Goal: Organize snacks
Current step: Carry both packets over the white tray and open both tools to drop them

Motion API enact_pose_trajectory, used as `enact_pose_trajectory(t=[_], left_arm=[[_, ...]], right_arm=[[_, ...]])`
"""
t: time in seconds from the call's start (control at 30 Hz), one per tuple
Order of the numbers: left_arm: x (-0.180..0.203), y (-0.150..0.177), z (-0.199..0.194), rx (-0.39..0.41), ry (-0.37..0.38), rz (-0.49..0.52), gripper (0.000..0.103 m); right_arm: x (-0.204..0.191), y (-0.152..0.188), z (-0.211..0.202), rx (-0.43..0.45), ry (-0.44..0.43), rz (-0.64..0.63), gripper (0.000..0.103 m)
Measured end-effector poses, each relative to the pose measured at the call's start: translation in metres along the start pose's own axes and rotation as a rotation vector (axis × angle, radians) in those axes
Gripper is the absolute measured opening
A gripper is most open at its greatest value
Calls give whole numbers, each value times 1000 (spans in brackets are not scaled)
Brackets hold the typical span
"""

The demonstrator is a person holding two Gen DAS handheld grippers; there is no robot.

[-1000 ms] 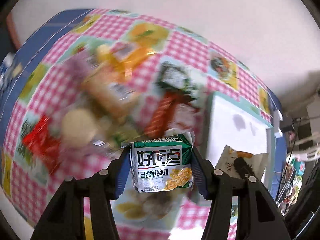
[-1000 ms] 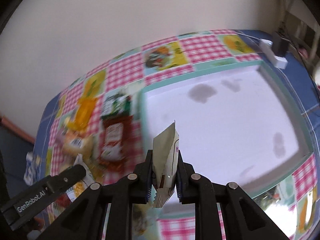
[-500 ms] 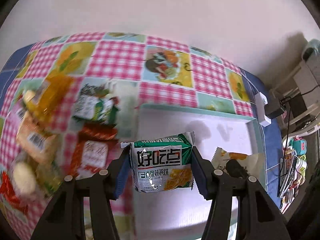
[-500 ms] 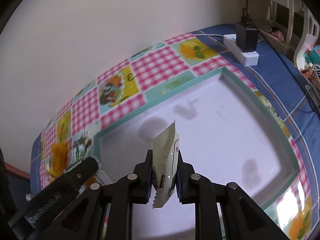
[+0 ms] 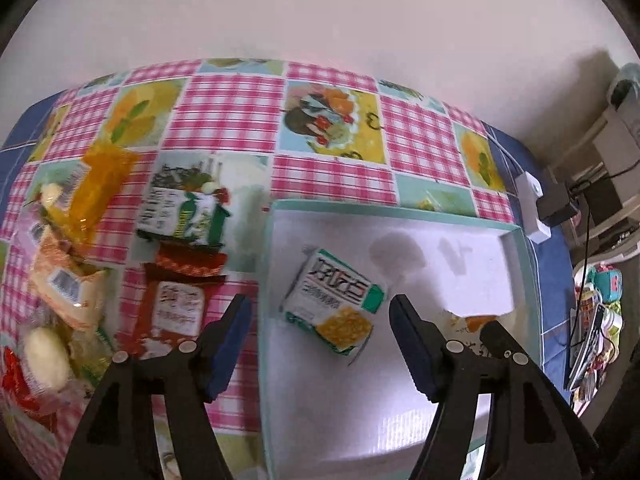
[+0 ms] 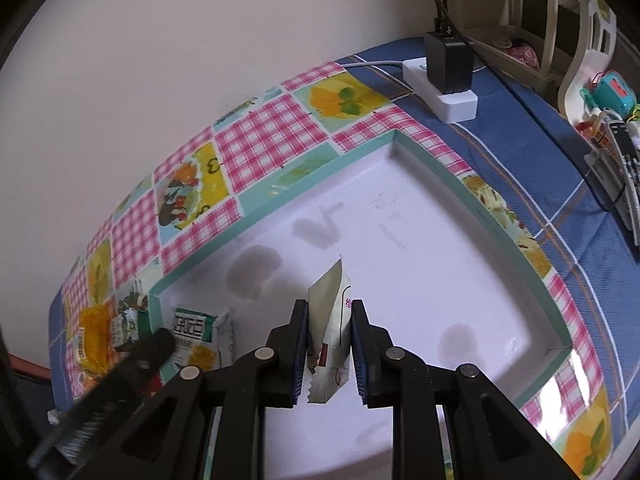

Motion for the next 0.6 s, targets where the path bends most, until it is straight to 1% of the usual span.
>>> enact_pose_trajectory(t=[0.07,0.1,0.2,0.27,0.43,0.53,0.6], left_arm=[[-7,0,-4,-6,-25,-17,78],[-11,1,-6,-9,-36,-27,78],[-26,3,-13,-17,-59,-63,79],[-36,5,-17,-19,-77,-91,79],[-70,20,-26,-11,-111,-177,79],[-86,30,-27,-20,-160,-204,79],[-98,37,-29,-18,-209,-217,80]], right_arm=[[2,2,1,-9,40,-5,25],[4,3,2,-14,62,-7,27],[9,8,6,-41,99,-13,37],[11,11,7,-52,95,-8,47],[0,23,2,-52,100,-46,55],[-10,34,-2,-51,87,-84,63],[-18,42,-5,-52,87,-117,66]])
Point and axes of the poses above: each gripper's, at about its wrist camera, not at the fingertips, and z roughly the way its jaws point, x to its right, y to its underside, the point moved 1 cm from there along z, roughly the way its jaws point, and after that the axes turned 3 degrees about -x, right-handed, at the moved point
